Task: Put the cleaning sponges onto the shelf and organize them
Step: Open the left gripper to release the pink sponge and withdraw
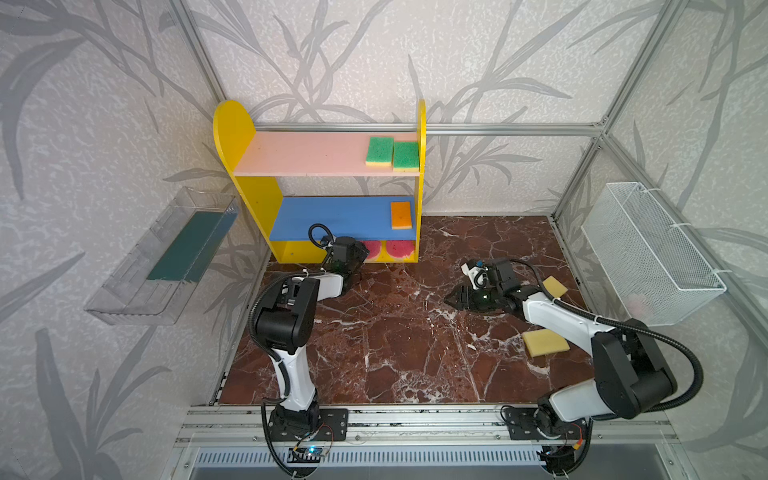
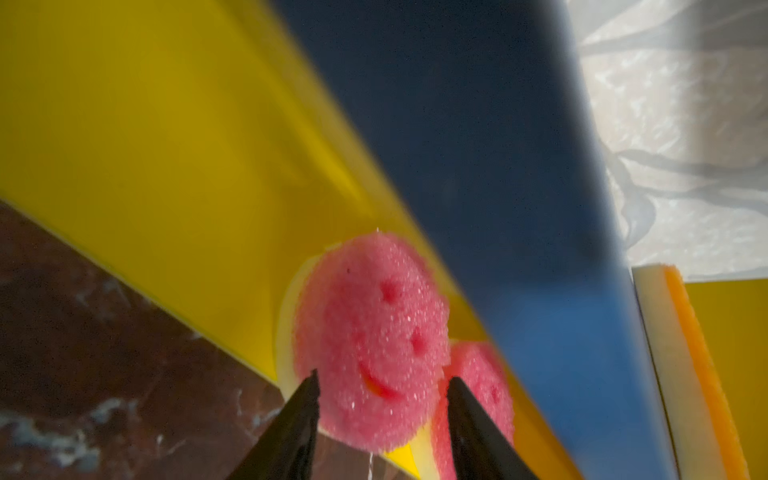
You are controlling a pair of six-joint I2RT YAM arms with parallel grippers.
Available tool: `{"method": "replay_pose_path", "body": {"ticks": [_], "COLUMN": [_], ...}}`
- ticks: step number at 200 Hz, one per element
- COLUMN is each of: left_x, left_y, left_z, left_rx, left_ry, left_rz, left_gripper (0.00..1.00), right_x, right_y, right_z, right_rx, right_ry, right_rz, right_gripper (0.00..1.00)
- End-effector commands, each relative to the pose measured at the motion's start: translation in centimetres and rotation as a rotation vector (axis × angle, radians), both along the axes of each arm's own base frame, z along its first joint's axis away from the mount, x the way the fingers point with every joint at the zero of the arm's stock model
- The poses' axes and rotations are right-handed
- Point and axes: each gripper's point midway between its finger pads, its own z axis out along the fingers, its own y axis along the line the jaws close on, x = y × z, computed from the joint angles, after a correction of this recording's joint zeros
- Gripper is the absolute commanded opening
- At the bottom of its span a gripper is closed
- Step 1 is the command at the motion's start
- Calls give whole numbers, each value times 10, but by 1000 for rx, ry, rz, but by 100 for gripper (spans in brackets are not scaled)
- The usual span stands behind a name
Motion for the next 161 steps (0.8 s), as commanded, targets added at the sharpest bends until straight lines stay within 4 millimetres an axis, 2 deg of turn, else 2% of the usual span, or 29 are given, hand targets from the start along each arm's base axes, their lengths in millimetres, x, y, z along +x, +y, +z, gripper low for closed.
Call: {"method": "replay_pose_path", "body": {"ticks": [1,33,61,68,97,125,161], "left_x": [-19,-45,-76,-84,-124,-160,-196], "left_y": [-13,-20,-33,-38,-57,-71,-87], "left_z": [11,17,21,22,19,5,-7], "left_rx": [3,9,80,106,199,203,241], "left_ry": [12,8,30,34,67,87,96], "left_rz": [-58,-77,-121,-135,-229,-299,-382], "left_gripper": [60,70,73,74,84,87,87], "right_x": [4,5,1,-3,-16,-32,-64], "right_y": [-12,-42,-74,-82,-111,-148,-202], "right_z": [21,26,23,22,15,5,-6], "right_rx": [-17,5,-15,-27,-63,-140,-315], "right_ry": [-49,-16,16,24,34,20,70], "right_rz": [-34,-129,-218,-241,-360,-536,-734], "right_gripper": [66,71,82,88,98,99,99]}}
